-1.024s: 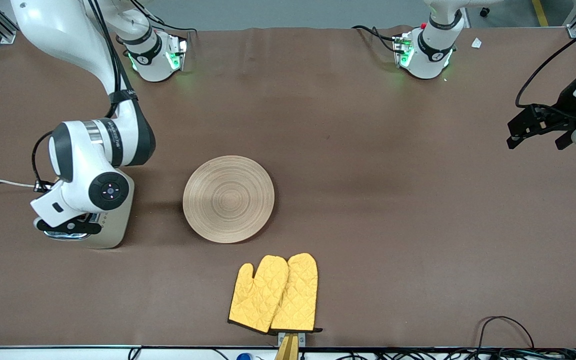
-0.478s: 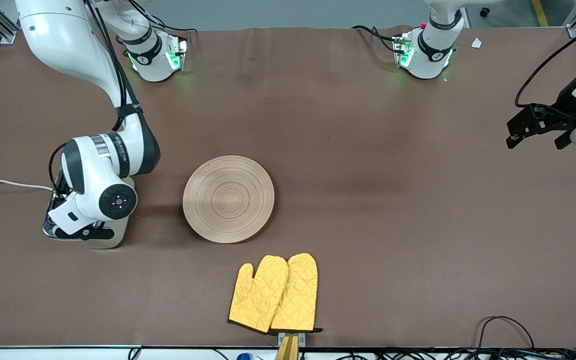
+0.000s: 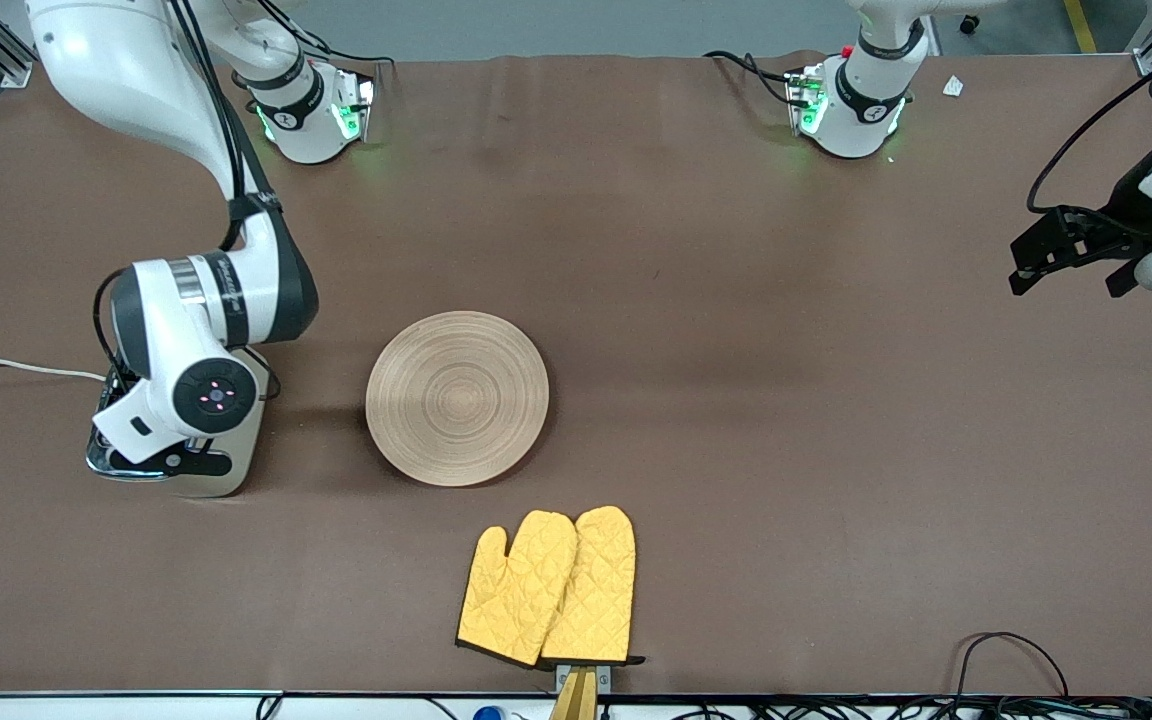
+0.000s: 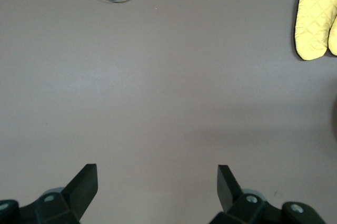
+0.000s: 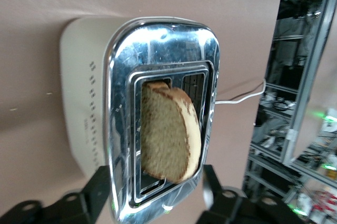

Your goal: Move plate and put bread in toaster

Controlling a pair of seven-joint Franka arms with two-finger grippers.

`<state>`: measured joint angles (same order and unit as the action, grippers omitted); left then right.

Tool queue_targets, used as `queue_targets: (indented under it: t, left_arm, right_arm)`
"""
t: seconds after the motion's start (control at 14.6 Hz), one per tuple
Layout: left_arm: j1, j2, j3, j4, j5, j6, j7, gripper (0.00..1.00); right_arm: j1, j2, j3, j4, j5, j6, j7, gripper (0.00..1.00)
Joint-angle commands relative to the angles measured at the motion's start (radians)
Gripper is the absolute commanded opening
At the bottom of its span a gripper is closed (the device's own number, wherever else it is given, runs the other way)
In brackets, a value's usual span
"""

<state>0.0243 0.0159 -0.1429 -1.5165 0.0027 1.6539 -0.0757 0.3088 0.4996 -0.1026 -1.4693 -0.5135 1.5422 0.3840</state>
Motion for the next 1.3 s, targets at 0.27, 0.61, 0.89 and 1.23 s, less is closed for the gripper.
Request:
queue_targets:
  t: [0.27, 0.61, 0.89, 1.23]
  left_arm:
    - [0.003, 0.001, -0.004, 0.018, 0.023, -0.022, 0.004, 1.00]
    - [0.003, 0.001, -0.004, 0.019, 0.023, -0.022, 0.004, 1.00]
    - [0.003, 0.001, -0.004, 0.019, 0.023, -0.022, 0.002, 1.00]
    - [0.003, 0.001, -0.004, 0.019, 0.020, -0.022, 0.004, 1.00]
  right_arm:
    - [-0.008, -0.148, 0.011, 0.102, 0.233, -0.134, -0.004, 1.00]
    - [-0.066, -0.286, 0.000, 0.095, 0.386, -0.195, -0.008, 1.00]
    - [-0.114, -0.397, 0.000, 0.046, 0.394, -0.218, -0.114, 1.00]
    - [-0.243, -0.421, 0.006, 0.027, 0.489, -0.172, -0.324, 1.00]
